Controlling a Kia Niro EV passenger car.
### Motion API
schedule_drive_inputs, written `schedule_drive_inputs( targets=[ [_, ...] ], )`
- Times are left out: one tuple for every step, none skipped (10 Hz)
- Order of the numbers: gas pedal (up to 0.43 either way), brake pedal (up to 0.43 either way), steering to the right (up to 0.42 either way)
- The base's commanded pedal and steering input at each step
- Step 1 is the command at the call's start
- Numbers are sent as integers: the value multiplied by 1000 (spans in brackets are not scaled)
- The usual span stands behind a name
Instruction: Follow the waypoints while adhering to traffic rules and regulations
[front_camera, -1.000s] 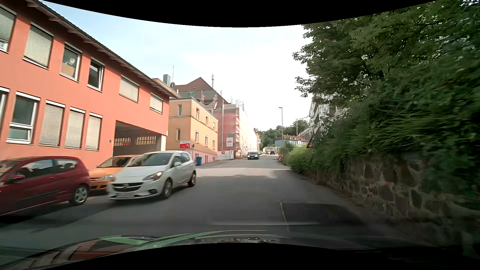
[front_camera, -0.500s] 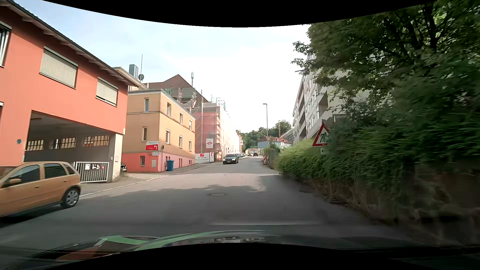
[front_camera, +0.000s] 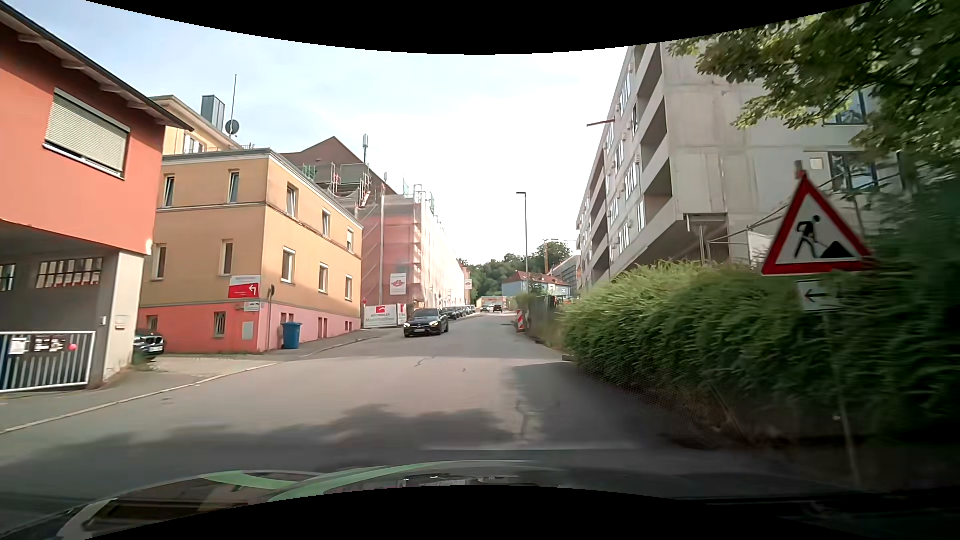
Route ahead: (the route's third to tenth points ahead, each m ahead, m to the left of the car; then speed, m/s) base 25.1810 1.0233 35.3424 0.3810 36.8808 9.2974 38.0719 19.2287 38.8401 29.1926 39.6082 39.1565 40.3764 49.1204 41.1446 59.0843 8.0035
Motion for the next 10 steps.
schedule_drive_inputs(
  targets=[
    [130, 0, 24],
    [130, 0, 18],
    [130, 0, 9],
    [130, 0, 5],
    [130, 0, 4],
    [98, 0, 1],
    [67, 0, 0],
    [20, 0, 1],
    [0, 0, 2],
    [0, 0, 2]
  ],
)
